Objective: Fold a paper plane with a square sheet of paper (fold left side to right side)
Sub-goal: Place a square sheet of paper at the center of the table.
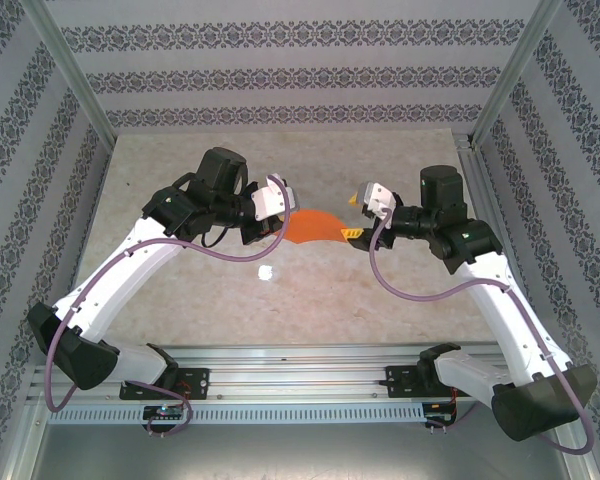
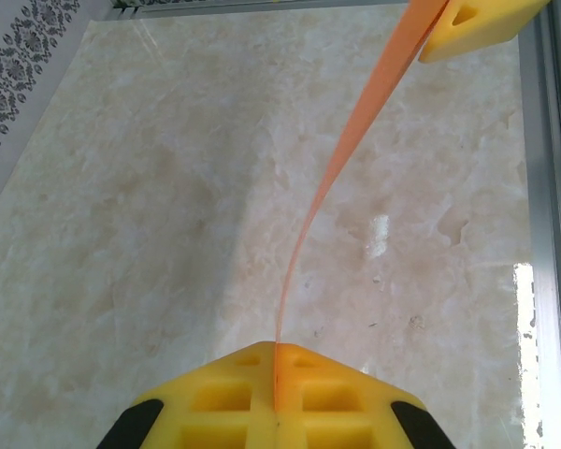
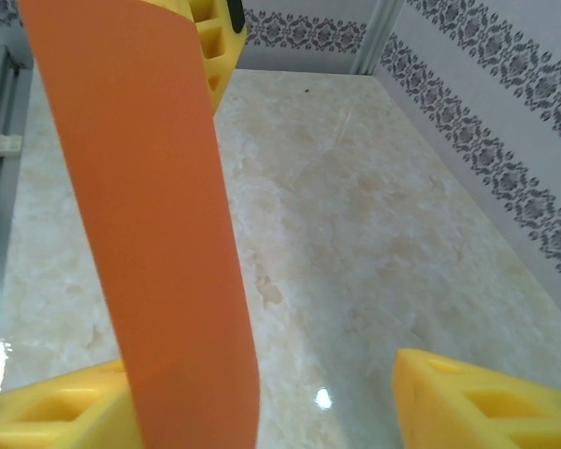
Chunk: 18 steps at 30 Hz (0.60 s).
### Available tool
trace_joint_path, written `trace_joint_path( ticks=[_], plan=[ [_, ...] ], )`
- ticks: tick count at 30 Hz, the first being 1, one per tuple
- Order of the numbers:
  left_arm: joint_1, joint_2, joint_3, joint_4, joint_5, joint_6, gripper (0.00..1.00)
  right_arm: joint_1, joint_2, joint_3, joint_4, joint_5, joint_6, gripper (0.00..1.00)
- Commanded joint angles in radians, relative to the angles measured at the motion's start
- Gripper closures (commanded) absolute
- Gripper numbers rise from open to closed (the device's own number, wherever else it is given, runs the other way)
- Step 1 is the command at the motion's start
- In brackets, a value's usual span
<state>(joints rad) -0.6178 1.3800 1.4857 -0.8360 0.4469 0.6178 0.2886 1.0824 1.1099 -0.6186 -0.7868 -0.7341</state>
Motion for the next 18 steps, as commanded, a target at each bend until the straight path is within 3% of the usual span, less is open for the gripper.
trace_joint_path(
  ticks=[1,8,9,10,11,12,15,17,18],
  plan=[
    [-0.013,-0.019,-0.004,-0.019,-0.007,0.010,1.00,0.015,0.005,0.024,-0.047,-0.068,-0.026,0.49],
    [-0.013,-0.021,0.008,-0.027,0.021,-0.012,1.00,0.026,-0.007,0.018,-0.035,-0.097,0.019,1.00],
    [-0.013,-0.024,0.013,-0.031,0.037,-0.021,0.94,0.027,-0.012,0.020,-0.022,-0.105,0.051,1.00],
    [-0.014,-0.031,0.016,-0.031,0.046,-0.031,0.78,0.026,-0.016,0.022,-0.011,-0.106,0.086,1.00],
    [-0.011,-0.044,0.011,-0.028,0.049,-0.047,0.49,0.024,-0.021,0.026,-0.002,-0.100,0.121,1.00],
    [-0.007,-0.066,-0.001,-0.013,0.045,-0.068,0.35,0.021,-0.024,0.033,-0.003,-0.087,0.153,1.00],
    [0.054,-0.176,-0.101,0.124,0.053,-0.188,0.16,0.007,-0.029,0.057,-0.008,-0.021,0.265,1.00],
    [0.127,-0.272,-0.193,0.265,0.041,-0.326,0.02,-0.004,-0.028,0.076,-0.023,0.067,0.353,1.00],
    [0.172,-0.323,-0.246,0.337,0.031,-0.408,0.00,-0.009,-0.025,0.086,-0.032,0.109,0.404,1.00]
  ],
)
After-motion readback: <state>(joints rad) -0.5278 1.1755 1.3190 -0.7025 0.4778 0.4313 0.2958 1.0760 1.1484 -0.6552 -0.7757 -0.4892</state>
